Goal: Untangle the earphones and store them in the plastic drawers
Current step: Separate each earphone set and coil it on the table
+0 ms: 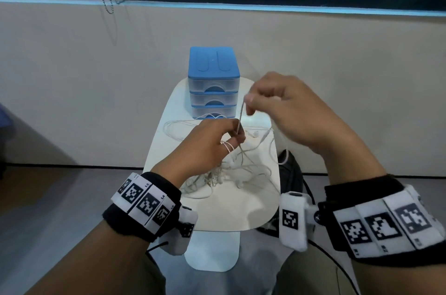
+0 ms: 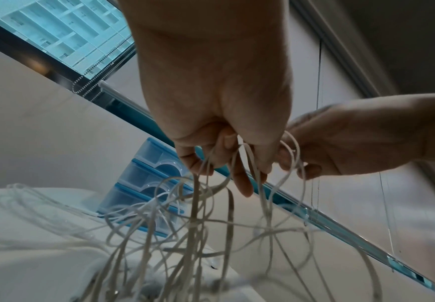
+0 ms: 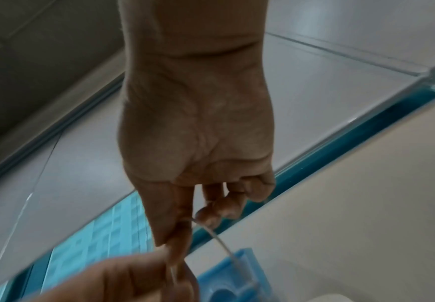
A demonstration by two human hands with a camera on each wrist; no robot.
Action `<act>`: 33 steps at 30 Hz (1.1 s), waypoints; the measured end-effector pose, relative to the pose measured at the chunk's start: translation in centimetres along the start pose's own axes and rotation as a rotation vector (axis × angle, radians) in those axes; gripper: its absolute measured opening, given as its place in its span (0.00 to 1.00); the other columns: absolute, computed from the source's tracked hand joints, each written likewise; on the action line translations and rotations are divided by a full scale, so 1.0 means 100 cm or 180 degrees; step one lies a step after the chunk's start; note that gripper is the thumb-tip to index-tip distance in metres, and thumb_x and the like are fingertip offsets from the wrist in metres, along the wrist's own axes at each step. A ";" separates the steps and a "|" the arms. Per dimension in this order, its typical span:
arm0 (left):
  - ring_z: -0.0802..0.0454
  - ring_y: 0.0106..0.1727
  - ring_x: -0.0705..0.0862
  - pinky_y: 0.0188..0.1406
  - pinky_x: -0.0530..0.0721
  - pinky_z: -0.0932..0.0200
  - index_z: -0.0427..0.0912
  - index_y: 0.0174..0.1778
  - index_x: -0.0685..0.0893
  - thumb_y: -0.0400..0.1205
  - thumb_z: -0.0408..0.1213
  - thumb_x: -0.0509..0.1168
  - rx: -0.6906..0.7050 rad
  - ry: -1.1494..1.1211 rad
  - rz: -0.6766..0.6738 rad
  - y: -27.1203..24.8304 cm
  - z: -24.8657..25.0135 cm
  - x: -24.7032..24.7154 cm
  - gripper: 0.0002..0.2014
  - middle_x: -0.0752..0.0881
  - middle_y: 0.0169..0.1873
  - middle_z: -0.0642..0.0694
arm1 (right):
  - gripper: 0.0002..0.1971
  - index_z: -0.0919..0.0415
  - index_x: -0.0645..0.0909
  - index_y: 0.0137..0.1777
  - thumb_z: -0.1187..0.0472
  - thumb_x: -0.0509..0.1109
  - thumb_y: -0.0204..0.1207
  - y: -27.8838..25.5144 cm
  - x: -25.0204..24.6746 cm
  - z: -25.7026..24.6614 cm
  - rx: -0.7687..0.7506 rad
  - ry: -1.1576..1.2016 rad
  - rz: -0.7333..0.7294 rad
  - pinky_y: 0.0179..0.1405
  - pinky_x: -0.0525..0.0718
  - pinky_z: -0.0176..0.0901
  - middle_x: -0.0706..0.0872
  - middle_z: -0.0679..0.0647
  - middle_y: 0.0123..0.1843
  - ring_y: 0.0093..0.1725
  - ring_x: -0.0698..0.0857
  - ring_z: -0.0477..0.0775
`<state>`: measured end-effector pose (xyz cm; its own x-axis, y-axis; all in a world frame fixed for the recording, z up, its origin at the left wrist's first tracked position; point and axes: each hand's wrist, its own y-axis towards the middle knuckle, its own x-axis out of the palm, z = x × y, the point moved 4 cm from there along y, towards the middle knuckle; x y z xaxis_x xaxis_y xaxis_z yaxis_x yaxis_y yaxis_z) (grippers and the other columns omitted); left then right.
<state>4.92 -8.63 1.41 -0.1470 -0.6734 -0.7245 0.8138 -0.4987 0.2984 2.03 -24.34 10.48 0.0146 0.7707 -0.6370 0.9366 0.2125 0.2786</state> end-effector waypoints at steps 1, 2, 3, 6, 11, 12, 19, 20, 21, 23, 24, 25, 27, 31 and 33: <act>0.75 0.35 0.77 0.34 0.68 0.73 0.48 0.46 0.87 0.88 0.40 0.69 -0.0040 0.0020 -0.0039 -0.001 -0.002 0.001 0.05 0.84 0.37 0.64 | 0.13 0.64 0.86 0.38 0.60 0.70 0.84 0.001 -0.008 -0.007 -0.0158 0.0636 0.0295 0.57 0.79 0.47 0.89 0.58 0.46 0.50 0.87 0.55; 0.74 0.36 0.77 0.35 0.68 0.72 0.49 0.45 0.87 0.88 0.41 0.69 -0.0082 0.0020 -0.0091 -0.002 -0.005 0.002 0.06 0.85 0.39 0.62 | 0.13 0.67 0.83 0.38 0.63 0.68 0.84 0.000 -0.018 -0.015 -0.0294 0.1326 0.0576 0.57 0.82 0.51 0.89 0.60 0.43 0.47 0.89 0.56; 0.72 0.36 0.77 0.35 0.68 0.71 0.50 0.45 0.86 0.88 0.42 0.69 -0.0121 -0.0007 -0.0139 -0.003 -0.008 0.003 0.06 0.87 0.40 0.61 | 0.13 0.65 0.79 0.37 0.64 0.66 0.85 -0.001 -0.029 -0.023 -0.0414 0.2009 0.0832 0.52 0.84 0.53 0.87 0.60 0.38 0.42 0.89 0.57; 0.66 0.35 0.77 0.35 0.68 0.68 0.50 0.42 0.86 0.88 0.44 0.69 -0.0299 -0.0132 -0.0166 -0.005 -0.017 0.005 0.09 0.87 0.39 0.62 | 0.15 0.55 0.68 0.37 0.59 0.64 0.87 -0.011 -0.062 -0.035 -0.0492 0.3046 0.1493 0.25 0.70 0.41 0.68 0.50 0.26 0.22 0.66 0.50; 0.66 0.33 0.76 0.35 0.69 0.67 0.49 0.42 0.85 0.88 0.44 0.68 -0.0265 -0.0164 0.0155 -0.003 -0.013 -0.002 0.09 0.86 0.36 0.58 | 0.14 0.52 0.80 0.49 0.42 0.75 0.80 -0.002 -0.049 -0.011 0.0395 0.0443 0.0643 0.28 0.64 0.37 0.75 0.41 0.30 0.25 0.70 0.44; 0.66 0.34 0.77 0.36 0.70 0.63 0.50 0.42 0.85 0.88 0.43 0.69 -0.0265 -0.0140 0.0218 -0.002 -0.012 -0.003 0.09 0.85 0.34 0.58 | 0.17 0.51 0.84 0.50 0.37 0.75 0.78 -0.002 -0.031 -0.003 0.0570 -0.0316 0.0100 0.33 0.69 0.39 0.81 0.42 0.37 0.33 0.77 0.44; 0.62 0.36 0.77 0.36 0.71 0.59 0.57 0.39 0.84 0.86 0.48 0.70 -0.0107 0.0042 0.0279 -0.003 -0.007 -0.005 0.09 0.84 0.31 0.58 | 0.14 0.55 0.86 0.36 0.52 0.72 0.84 -0.007 0.017 0.015 0.0443 -0.0606 -0.0480 0.28 0.67 0.38 0.75 0.44 0.25 0.25 0.70 0.44; 0.62 0.36 0.78 0.36 0.72 0.59 0.58 0.38 0.84 0.85 0.48 0.72 -0.0115 0.0053 0.0229 -0.004 -0.009 -0.004 0.10 0.84 0.31 0.58 | 0.14 0.57 0.86 0.36 0.54 0.72 0.83 -0.005 0.009 0.012 0.0343 -0.0183 -0.0166 0.30 0.67 0.41 0.74 0.45 0.25 0.26 0.68 0.46; 0.61 0.37 0.80 0.37 0.73 0.58 0.57 0.37 0.85 0.84 0.47 0.73 -0.0120 0.0027 0.0143 -0.004 -0.012 -0.002 0.10 0.85 0.32 0.58 | 0.14 0.58 0.85 0.35 0.54 0.73 0.81 -0.004 0.000 0.008 0.0231 0.0290 0.0162 0.31 0.66 0.42 0.74 0.51 0.28 0.29 0.68 0.49; 0.58 0.39 0.82 0.40 0.75 0.59 0.54 0.38 0.88 0.84 0.46 0.74 -0.0165 -0.0086 -0.0033 -0.007 -0.018 0.002 0.08 0.86 0.33 0.58 | 0.13 0.56 0.82 0.32 0.57 0.71 0.79 -0.004 -0.019 0.001 0.0030 0.1138 0.0815 0.29 0.65 0.41 0.75 0.57 0.31 0.30 0.68 0.51; 0.58 0.38 0.82 0.41 0.76 0.59 0.54 0.38 0.88 0.84 0.45 0.74 -0.0205 -0.0131 -0.0076 -0.008 -0.020 0.003 0.08 0.86 0.32 0.58 | 0.13 0.56 0.81 0.32 0.60 0.69 0.80 -0.005 -0.029 0.000 -0.0030 0.1446 0.1119 0.28 0.65 0.39 0.76 0.56 0.31 0.30 0.68 0.50; 0.58 0.38 0.81 0.41 0.76 0.58 0.55 0.38 0.88 0.84 0.46 0.74 -0.0253 -0.0157 -0.0094 -0.008 -0.022 0.004 0.08 0.85 0.32 0.58 | 0.14 0.55 0.79 0.32 0.63 0.68 0.81 -0.007 -0.038 0.000 -0.0063 0.1706 0.1398 0.27 0.65 0.38 0.76 0.53 0.31 0.30 0.69 0.49; 0.59 0.36 0.79 0.41 0.76 0.59 0.56 0.37 0.88 0.84 0.46 0.74 -0.0346 -0.0153 -0.0119 -0.009 -0.024 0.004 0.08 0.85 0.32 0.58 | 0.15 0.53 0.77 0.32 0.65 0.67 0.81 -0.012 -0.057 0.006 -0.0067 0.2102 0.1951 0.29 0.65 0.39 0.78 0.50 0.32 0.31 0.71 0.48; 0.62 0.36 0.81 0.40 0.75 0.65 0.54 0.40 0.91 0.82 0.45 0.76 -0.0473 -0.0234 -0.0115 -0.009 -0.027 0.000 0.05 0.86 0.33 0.60 | 0.14 0.52 0.77 0.30 0.61 0.67 0.77 -0.029 -0.085 0.033 0.0157 0.1822 0.2983 0.36 0.70 0.41 0.80 0.50 0.35 0.37 0.74 0.49; 0.62 0.34 0.80 0.40 0.77 0.65 0.54 0.39 0.91 0.82 0.44 0.76 -0.0578 -0.0409 -0.0005 -0.008 -0.027 -0.004 0.06 0.85 0.31 0.62 | 0.12 0.57 0.77 0.28 0.60 0.68 0.72 -0.033 -0.088 0.048 0.0367 0.1215 0.3131 0.39 0.72 0.37 0.81 0.56 0.39 0.38 0.77 0.46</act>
<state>5.83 -6.47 -0.25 -0.2094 -0.7426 -0.6362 0.8996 -0.4012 0.1722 0.48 -34.71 11.78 0.6918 0.7144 0.1051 0.6003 -0.6499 0.4661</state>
